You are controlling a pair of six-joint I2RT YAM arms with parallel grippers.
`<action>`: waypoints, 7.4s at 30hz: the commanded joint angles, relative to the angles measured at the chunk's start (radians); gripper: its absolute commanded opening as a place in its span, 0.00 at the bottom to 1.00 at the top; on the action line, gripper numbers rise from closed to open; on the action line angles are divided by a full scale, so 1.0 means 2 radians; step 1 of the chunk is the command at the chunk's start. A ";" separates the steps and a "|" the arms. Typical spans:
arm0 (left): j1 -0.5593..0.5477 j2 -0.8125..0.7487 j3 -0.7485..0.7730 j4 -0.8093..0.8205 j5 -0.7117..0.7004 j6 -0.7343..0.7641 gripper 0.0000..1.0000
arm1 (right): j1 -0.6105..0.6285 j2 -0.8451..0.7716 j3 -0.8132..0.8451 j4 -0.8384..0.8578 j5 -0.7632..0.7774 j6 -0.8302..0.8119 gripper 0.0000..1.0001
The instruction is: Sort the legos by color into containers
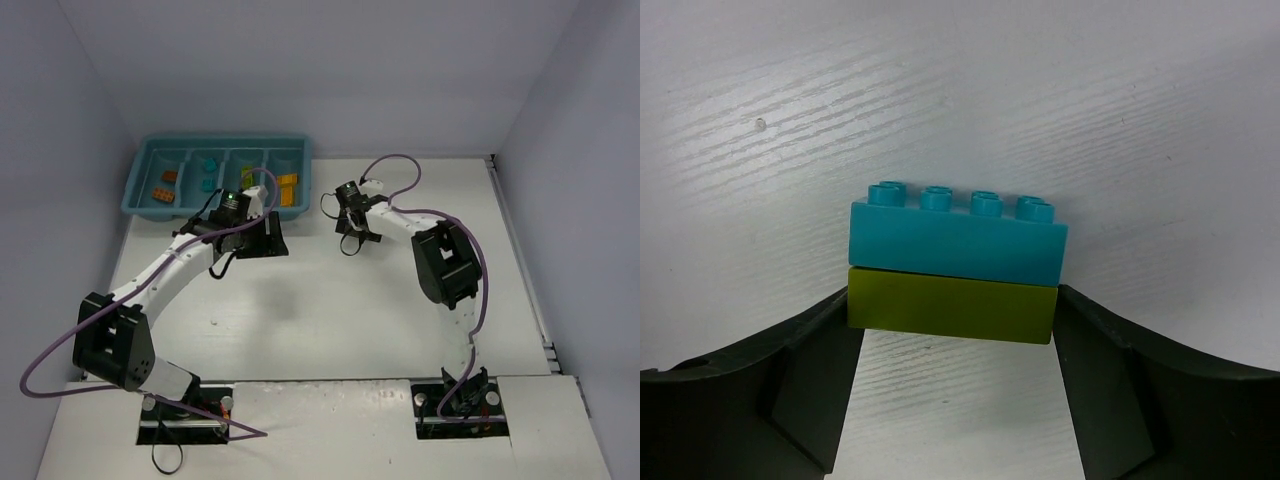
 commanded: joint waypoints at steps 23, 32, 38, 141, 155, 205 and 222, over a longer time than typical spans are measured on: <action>-0.004 0.009 0.075 0.003 0.041 0.020 0.62 | 0.006 -0.258 -0.222 0.234 -0.144 -0.289 0.00; -0.004 0.064 0.187 -0.013 0.204 0.024 0.63 | 0.006 -0.402 -0.326 0.287 -0.355 -0.396 0.00; -0.010 0.088 0.220 -0.004 0.245 -0.006 0.63 | 0.013 -0.423 -0.320 0.282 -0.420 -0.402 0.00; 0.008 0.150 0.293 -0.012 0.262 0.002 0.78 | 0.035 -0.368 -0.273 0.265 -0.411 -0.462 0.02; -0.042 0.165 0.286 -0.098 0.265 0.066 0.77 | 0.035 -0.395 -0.282 0.264 -0.408 -0.458 0.03; 0.141 0.411 0.588 -0.005 -0.105 0.156 0.73 | 0.036 -0.530 -0.315 0.166 -0.265 -0.316 1.00; 0.148 -0.037 0.309 -0.092 -0.100 0.100 0.79 | 0.031 -0.599 -0.179 0.033 -0.053 -0.252 1.00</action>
